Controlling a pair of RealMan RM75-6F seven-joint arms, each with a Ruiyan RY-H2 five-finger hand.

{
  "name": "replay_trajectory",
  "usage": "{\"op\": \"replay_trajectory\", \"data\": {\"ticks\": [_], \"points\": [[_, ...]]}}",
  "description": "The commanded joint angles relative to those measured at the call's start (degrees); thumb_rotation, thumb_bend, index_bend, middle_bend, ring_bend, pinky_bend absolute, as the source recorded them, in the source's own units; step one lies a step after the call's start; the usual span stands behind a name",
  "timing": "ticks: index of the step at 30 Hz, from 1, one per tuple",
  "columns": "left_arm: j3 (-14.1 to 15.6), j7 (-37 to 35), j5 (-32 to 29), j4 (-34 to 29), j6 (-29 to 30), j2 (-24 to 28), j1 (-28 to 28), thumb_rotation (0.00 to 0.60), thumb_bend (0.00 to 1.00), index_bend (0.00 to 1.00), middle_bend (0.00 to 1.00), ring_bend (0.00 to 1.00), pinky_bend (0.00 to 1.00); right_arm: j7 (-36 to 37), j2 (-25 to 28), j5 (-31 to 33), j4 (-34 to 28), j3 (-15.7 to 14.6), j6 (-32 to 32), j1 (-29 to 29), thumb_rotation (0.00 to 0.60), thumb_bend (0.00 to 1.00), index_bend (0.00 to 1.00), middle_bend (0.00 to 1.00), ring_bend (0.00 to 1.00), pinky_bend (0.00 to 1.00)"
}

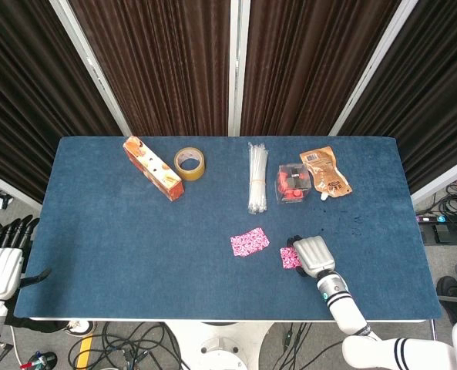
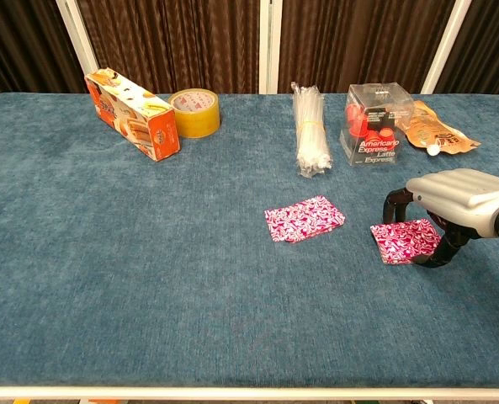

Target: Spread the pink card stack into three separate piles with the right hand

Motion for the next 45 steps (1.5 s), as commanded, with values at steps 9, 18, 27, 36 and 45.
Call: {"op": "replay_trajectory", "data": {"ticks": [9,18,27,36,45], "points": [[0.0,-0.3,0.1,0.1,0.1,0.0,0.0,0.600,0.00,0.04,0.03,0.00,0.10,-0.2,-0.3,-0.1,0.2,0.4,0.4,-0.3,0.600,0.22,0.45,0.43,0.80,0.85],[0.0,-0.3,0.0,-0.2,0.0,0.2,-0.1,0.600,0.00,0.04,0.03,0.00,0.10,0.8,0.0,-1.1,-0.2,0.6,0.5,-0.7,0.600,0.23,0.47,0.46,0.81,0.86],[-0.1,-0.3,0.1,-0.3,0.1,0.3,0.0,0.600,0.00,0.04,0.03,0.00,0.10,1.6,0.9,-1.7,-0.9,1.3,0.6,-0.9,0.600,0.23,0.47,0.46,0.81,0.86],[0.1,-0.5,0.1,-0.4,-0.1,0.5,0.0,0.600,0.00,0.04,0.03,0.00,0.10,2.8,2.6,0.5,1.6,3.9,-0.5,-0.1,0.600,0.24,0.47,0.46,0.81,0.86],[0.3,-0.5,0.1,-0.1,-0.2,0.3,0.1,0.600,0.00,0.04,0.03,0.00,0.10,5.8,4.0,2.1,7.5,5.6,-2.7,0.2,0.600,0.24,0.48,0.46,0.81,0.86]]}}
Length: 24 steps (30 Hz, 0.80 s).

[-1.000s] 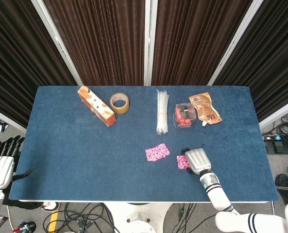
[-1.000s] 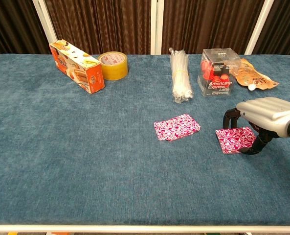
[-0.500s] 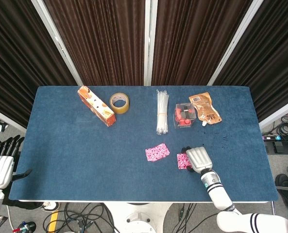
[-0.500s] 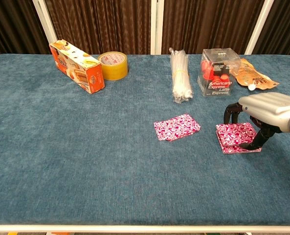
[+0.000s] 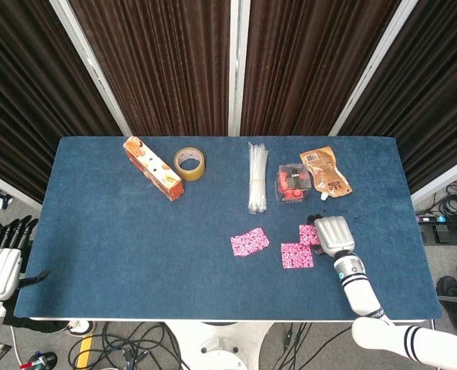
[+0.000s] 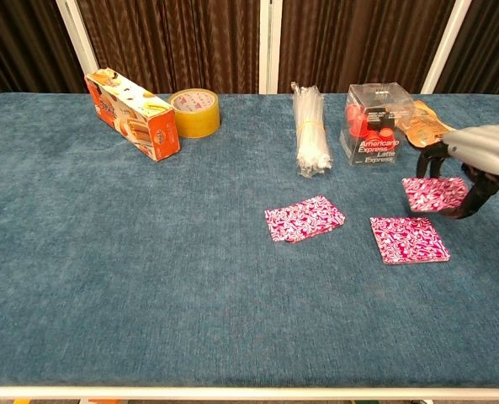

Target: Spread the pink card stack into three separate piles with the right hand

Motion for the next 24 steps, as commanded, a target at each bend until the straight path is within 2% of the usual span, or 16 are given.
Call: {"op": "replay_trajectory", "data": {"ticks": [1,8,16,18,22,24], "points": [[0.0,0.1,0.1,0.1,0.0,-0.1,0.0,0.600,0.00,0.04,0.03,0.00,0.10,1.2,0.1,0.6,2.2,0.4,-1.1,0.0,0.600,0.24,0.48,0.46,0.81,0.86],[0.1,0.4,-0.2,0.3,-0.2,-0.2,0.1,0.600,0.00,0.04,0.03,0.00,0.10,2.8,-2.7,-0.5,9.8,0.2,-2.8,0.3,0.600,0.24,0.48,0.46,0.81,0.86],[0.0,0.0,-0.3,0.4,-0.1,-0.1,0.2,0.600,0.00,0.04,0.03,0.00,0.10,5.2,-4.8,-1.9,13.8,0.0,-4.5,-0.1,0.600,0.23,0.46,0.43,0.81,0.86],[0.0,0.0,-0.3,0.4,0.0,-0.1,0.1,0.600,0.00,0.04,0.03,0.00,0.10,6.0,-4.6,-2.7,13.8,-0.1,-5.0,-0.2,0.600,0.21,0.39,0.38,0.81,0.86],[-0.1,0.0,-0.3,0.3,0.0,0.0,0.1,0.600,0.00,0.04,0.03,0.00,0.10,7.2,-3.8,-3.9,13.4,-0.1,-5.6,-0.2,0.600,0.16,0.16,0.23,0.80,0.86],[-0.1,0.1,-0.3,0.2,-0.1,0.0,0.1,0.600,0.00,0.04,0.03,0.00,0.10,7.8,-3.4,-4.4,13.0,0.1,-5.8,-0.4,0.600,0.15,0.12,0.19,0.80,0.86]]}}
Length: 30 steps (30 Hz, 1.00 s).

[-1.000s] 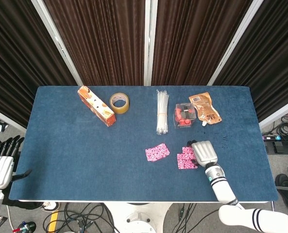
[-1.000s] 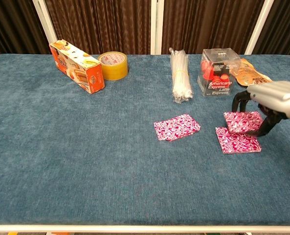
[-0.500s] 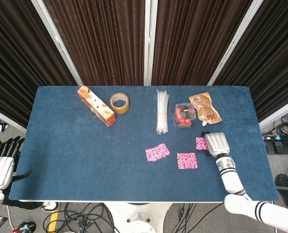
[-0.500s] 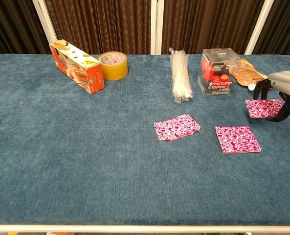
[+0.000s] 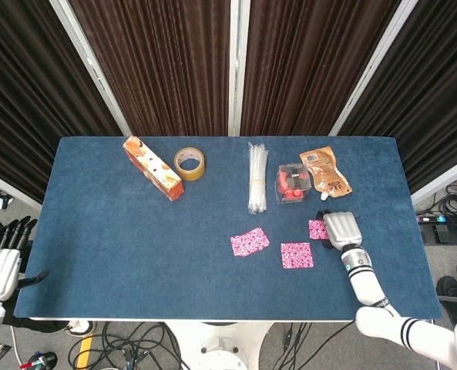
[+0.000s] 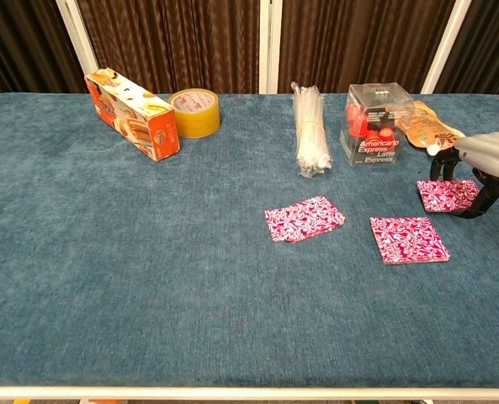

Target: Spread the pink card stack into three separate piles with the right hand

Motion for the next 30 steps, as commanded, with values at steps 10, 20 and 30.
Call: {"op": "replay_trajectory", "data": {"ticks": [10,20,30], "points": [[-0.1,0.4,0.0,-0.4,0.1,0.1,-0.1,0.600,0.00,0.04,0.03,0.00,0.10,2.9,6.4,-5.1,-9.6,0.1,4.6,-2.6,0.600,0.13,0.08,0.15,0.80,0.85],[-0.5,1.7,0.7,-2.6,0.9,1.1,-0.3,0.600,0.00,0.04,0.03,0.00,0.10,12.5,14.9,-25.9,-15.9,-3.7,28.3,-14.5,0.600,0.12,0.10,0.14,0.30,0.56],[-0.6,2.6,1.5,-4.4,1.9,2.3,-0.3,0.600,0.00,0.04,0.03,0.00,0.10,9.6,16.8,-30.7,-11.6,-8.1,37.6,-23.7,0.600,0.12,0.00,0.00,0.00,0.00]]}}
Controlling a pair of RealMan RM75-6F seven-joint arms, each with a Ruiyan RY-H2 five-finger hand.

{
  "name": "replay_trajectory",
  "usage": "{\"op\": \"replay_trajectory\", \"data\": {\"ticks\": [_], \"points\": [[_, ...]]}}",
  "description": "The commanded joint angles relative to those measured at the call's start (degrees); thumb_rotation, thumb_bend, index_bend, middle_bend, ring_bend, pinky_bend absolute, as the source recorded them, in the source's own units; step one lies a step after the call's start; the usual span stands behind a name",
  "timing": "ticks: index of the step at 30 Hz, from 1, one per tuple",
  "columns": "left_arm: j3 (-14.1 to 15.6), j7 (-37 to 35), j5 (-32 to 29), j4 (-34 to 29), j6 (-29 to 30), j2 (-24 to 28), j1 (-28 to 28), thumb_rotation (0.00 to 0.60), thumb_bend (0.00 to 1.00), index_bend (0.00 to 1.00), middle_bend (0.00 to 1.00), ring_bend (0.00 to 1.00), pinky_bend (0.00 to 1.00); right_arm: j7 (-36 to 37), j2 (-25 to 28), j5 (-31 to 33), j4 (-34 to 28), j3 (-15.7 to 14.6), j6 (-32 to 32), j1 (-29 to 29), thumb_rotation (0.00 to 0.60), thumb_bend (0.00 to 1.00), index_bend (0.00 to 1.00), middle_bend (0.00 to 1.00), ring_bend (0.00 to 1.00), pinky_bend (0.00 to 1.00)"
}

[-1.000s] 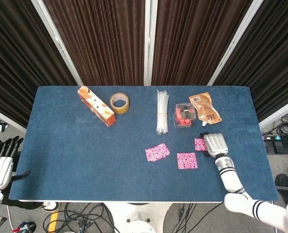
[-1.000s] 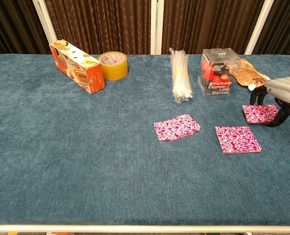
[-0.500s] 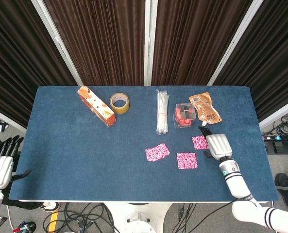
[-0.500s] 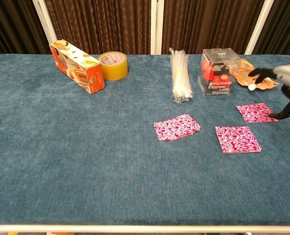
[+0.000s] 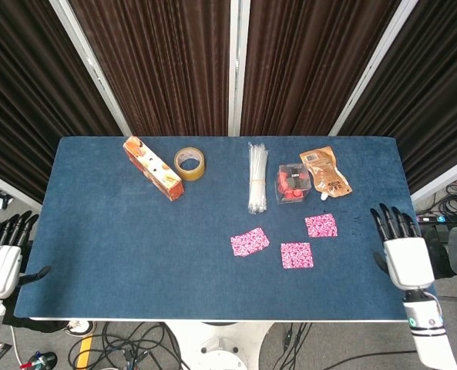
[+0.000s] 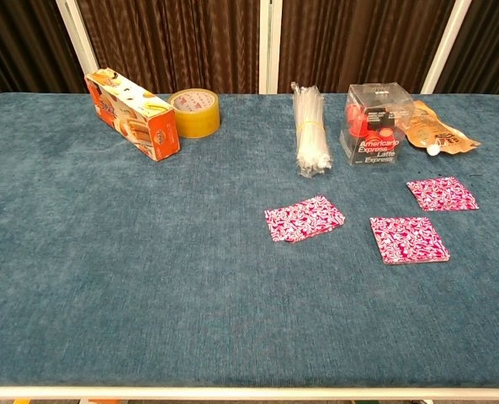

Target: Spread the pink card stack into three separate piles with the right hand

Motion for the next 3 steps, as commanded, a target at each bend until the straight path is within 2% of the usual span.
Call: {"op": "replay_trajectory", "data": {"ticks": [1,3], "points": [[0.1,0.1,0.2,-0.3,0.1,0.2,0.0,0.600,0.00,0.04,0.03,0.00,0.10,4.3,1.3,-1.0,1.9,-1.2,1.1,-2.6,0.600,0.12,0.00,0.00,0.00,0.00],[0.0,0.1,0.2,-0.4,0.3,0.3,0.1,0.600,0.00,0.04,0.03,0.00,0.10,6.2,1.1,-1.3,3.1,-0.7,1.7,-3.1,0.600,0.12,0.00,0.00,0.00,0.00]]}}
